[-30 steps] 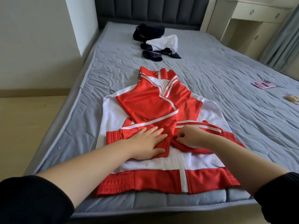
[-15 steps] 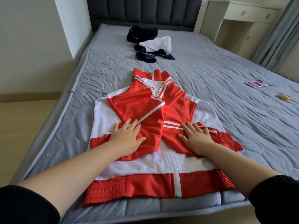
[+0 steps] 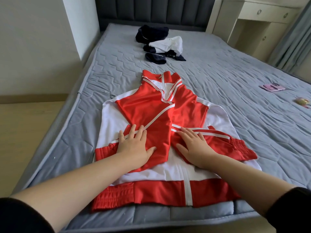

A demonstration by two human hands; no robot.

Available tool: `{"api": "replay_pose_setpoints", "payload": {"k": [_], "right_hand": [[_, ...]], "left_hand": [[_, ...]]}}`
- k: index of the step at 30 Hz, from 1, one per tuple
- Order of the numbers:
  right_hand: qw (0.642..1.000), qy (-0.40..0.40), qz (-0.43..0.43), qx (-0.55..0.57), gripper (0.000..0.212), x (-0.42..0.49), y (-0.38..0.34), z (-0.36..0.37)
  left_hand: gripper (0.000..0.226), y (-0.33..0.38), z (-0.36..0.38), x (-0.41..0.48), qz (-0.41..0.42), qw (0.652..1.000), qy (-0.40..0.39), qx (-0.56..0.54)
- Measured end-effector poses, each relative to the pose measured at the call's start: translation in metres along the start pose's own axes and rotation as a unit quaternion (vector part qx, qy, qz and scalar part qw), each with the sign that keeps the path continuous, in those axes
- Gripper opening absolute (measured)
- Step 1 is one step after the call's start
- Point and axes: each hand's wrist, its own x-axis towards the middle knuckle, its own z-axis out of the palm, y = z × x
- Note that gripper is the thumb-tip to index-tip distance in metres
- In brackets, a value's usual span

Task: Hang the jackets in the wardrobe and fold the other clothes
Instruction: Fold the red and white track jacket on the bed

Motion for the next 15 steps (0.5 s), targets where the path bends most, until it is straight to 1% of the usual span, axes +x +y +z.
{"api": "replay_pose_setpoints", "payload": {"k": [2, 3, 4, 5, 7, 9, 10, 12, 14, 15], "right_hand": [[0.991, 0.108, -0.063, 0.037, 0.042, -0.002, -0.013, -0.009], [0.983, 0.145, -0.103, 0.043, 0.032, -0.004, -0.019, -0.013], [0.975, 0.168, -0.142, 0.043, 0.024, -0.006, -0.027, -0.015], [0.969, 0.174, -0.173, 0.039, 0.019, -0.009, -0.034, -0.017], [0.965, 0.15, -0.21, 0.032, 0.018, -0.013, -0.042, -0.017], [0.971, 0.103, -0.216, 0.025, 0.022, -0.015, -0.045, -0.016], [0.974, 0.078, -0.212, 0.014, 0.025, -0.016, -0.045, -0.015], [0.978, 0.047, -0.2, -0.021, 0.04, -0.016, -0.044, -0.011], [0.977, 0.055, -0.196, -0.067, 0.05, -0.016, -0.047, -0.01], [0.974, 0.076, -0.194, -0.089, 0.049, -0.015, -0.05, -0.01]], "left_hand": [[0.077, -0.002, -0.001, 0.0, 0.003, 1.0, 0.005, -0.01], [0.074, -0.002, -0.001, 0.0, 0.003, 1.0, 0.008, -0.013], [0.071, -0.003, -0.002, 0.0, 0.003, 1.0, 0.011, -0.016], [0.068, -0.003, -0.003, 0.0, 0.003, 1.0, 0.012, -0.021], [0.063, -0.004, -0.004, 0.0, 0.004, 0.999, 0.006, -0.031], [0.061, -0.004, -0.004, -0.001, 0.007, 0.999, 0.004, -0.032], [0.06, -0.005, -0.004, -0.001, 0.01, 0.999, 0.004, -0.032], [0.059, -0.007, -0.004, -0.001, 0.018, 0.999, 0.0, -0.038], [0.058, -0.008, -0.005, 0.0, 0.022, 0.998, -0.016, -0.052], [0.058, -0.009, -0.006, 0.001, 0.022, 0.998, -0.027, -0.059]]}}
